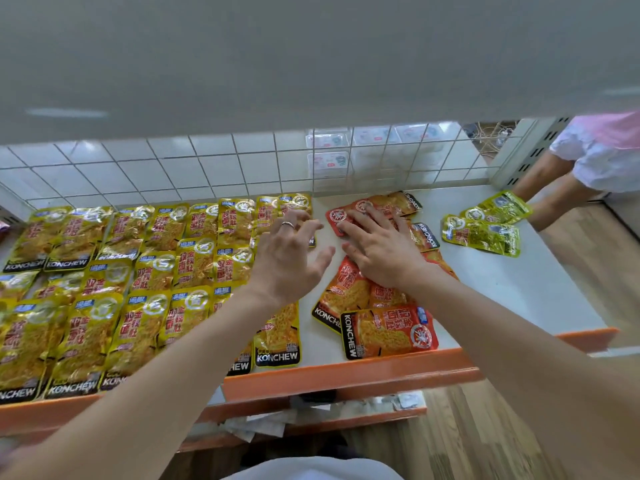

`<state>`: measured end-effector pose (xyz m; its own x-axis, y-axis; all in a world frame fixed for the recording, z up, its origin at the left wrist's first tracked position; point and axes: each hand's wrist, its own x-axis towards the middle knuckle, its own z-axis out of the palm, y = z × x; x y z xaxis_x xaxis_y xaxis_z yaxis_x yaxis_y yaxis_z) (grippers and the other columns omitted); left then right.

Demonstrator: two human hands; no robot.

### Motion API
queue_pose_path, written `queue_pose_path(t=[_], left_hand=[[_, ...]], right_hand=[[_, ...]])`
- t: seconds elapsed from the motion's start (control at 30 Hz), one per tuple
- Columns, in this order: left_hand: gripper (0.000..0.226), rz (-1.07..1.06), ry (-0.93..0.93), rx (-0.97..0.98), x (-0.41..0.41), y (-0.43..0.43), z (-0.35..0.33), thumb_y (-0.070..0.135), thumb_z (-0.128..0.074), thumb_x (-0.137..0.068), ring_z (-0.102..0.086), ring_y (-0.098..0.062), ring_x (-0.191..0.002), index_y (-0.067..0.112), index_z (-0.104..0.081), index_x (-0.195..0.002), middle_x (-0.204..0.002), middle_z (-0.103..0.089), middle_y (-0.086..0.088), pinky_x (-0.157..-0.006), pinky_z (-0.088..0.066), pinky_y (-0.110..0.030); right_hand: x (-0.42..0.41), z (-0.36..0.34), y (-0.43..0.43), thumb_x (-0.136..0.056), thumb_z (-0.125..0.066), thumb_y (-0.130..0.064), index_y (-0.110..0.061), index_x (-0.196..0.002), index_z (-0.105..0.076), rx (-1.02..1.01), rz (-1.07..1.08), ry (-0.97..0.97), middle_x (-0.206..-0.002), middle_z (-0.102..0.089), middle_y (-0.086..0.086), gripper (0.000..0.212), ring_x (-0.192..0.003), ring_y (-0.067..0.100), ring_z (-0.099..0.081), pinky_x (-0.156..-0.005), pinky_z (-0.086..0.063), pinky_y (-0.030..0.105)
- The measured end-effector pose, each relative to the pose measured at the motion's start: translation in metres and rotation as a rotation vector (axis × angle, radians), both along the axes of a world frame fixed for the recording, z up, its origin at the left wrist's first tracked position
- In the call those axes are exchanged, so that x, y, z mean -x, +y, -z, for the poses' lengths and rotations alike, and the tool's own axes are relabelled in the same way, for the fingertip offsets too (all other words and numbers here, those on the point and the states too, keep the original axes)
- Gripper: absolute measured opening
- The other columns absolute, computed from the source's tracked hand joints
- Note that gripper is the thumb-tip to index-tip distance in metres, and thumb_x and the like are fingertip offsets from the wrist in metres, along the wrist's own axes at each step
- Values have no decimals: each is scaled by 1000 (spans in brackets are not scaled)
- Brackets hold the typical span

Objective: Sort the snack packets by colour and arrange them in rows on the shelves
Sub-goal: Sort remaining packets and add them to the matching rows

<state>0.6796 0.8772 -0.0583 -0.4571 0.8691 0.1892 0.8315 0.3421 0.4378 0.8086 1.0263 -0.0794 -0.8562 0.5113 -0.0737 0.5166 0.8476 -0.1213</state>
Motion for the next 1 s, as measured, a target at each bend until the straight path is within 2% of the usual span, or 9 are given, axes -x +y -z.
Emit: queue_pose_path(t=[0.1, 0.23, 0.37, 0.47, 0.53, 0.63, 0.73, 0.87, 1.0], left_hand=[[77, 150, -9, 67, -19, -14, -3, 72, -37, -81, -39, -21, -135, 23, -54, -137, -143, -43, -1, -108, -36, -45], [109, 311, 12, 315, -38, -26, -2, 94, -20, -67, -4, -23, -151, 28, -21, -155, -163, -12, -2, -122, -10, -45], [118, 376, 111, 476, -51, -27, 9, 93, -37, -73, 19, -30, -151, 23, 3, -159, -165, 16, -5, -124, 6, -48], [117, 367, 156, 469, -52, -21, 15, 90, -42, -75, 21, -34, -150, 23, 5, -158, -165, 20, -8, -122, 9, -48], [120, 355, 133, 455, -50, -16, 18, 91, -45, -71, 21, -35, -150, 25, 5, -158, -164, 19, -8, -122, 7, -49], [126, 354, 113, 451, -46, -6, 18, 94, -48, -64, 25, -35, -149, 32, 10, -157, -164, 23, -6, -122, 7, -52], [125, 353, 95, 455, -44, 5, 16, 98, -44, -59, 28, -33, -148, 41, 13, -155, -163, 27, -2, -121, 10, -50], [115, 340, 94, 395, -52, 19, 25, 104, -18, -55, 21, -36, -150, 50, 10, -153, -166, 20, -6, -121, 12, -50], [112, 289, 78, 318, -68, 31, 33, 105, -14, -57, 5, -36, -153, 50, 0, -155, -167, 5, -12, -122, 5, -47]], right_hand=[[-10, -4, -2, -104, -25, -50, -39, -152, -24, 30, -6, -14, -164, -13, -12, 50, -152, 15, 2, -120, -2, 57], [-22, -13, -10, -105, -26, -48, -37, -150, -34, 37, 7, 12, -162, -21, -11, 47, -152, 14, -6, -121, -3, 54], [-36, -16, -19, -102, -27, -51, -36, -145, -43, 44, 5, 30, -159, -30, -13, 49, -151, 13, -13, -119, -8, 56], [-50, -16, -25, -95, -20, -56, -36, -142, -47, 83, 10, 54, -157, -33, -15, 58, -150, 11, -16, -120, -7, 55], [-59, -17, -29, -96, -27, -53, -33, -140, -50, 108, -16, 86, -156, -37, -14, 54, -149, 9, -19, -121, -9, 52], [-77, -20, -27, -99, -50, -35, -21, -133, -60, 166, -35, 336, -145, -53, -5, 38, -138, 12, -44, -118, -26, 43], [-106, -17, 1, -96, -61, -18, -15, -126, -65, 150, 158, 583, -134, -61, 1, 30, -126, 18, -55, -109, -43, 41], [-144, -15, 58, -91, -66, -26, -20, -138, -55, 63, 424, 378, -150, -46, 3, 48, -137, 28, -43, -112, -35, 46], [-165, -21, 108, -87, -68, -38, -26, -149, -38, 30, 435, 121, -162, -23, -1, 70, -148, 25, -22, -115, -22, 48]])
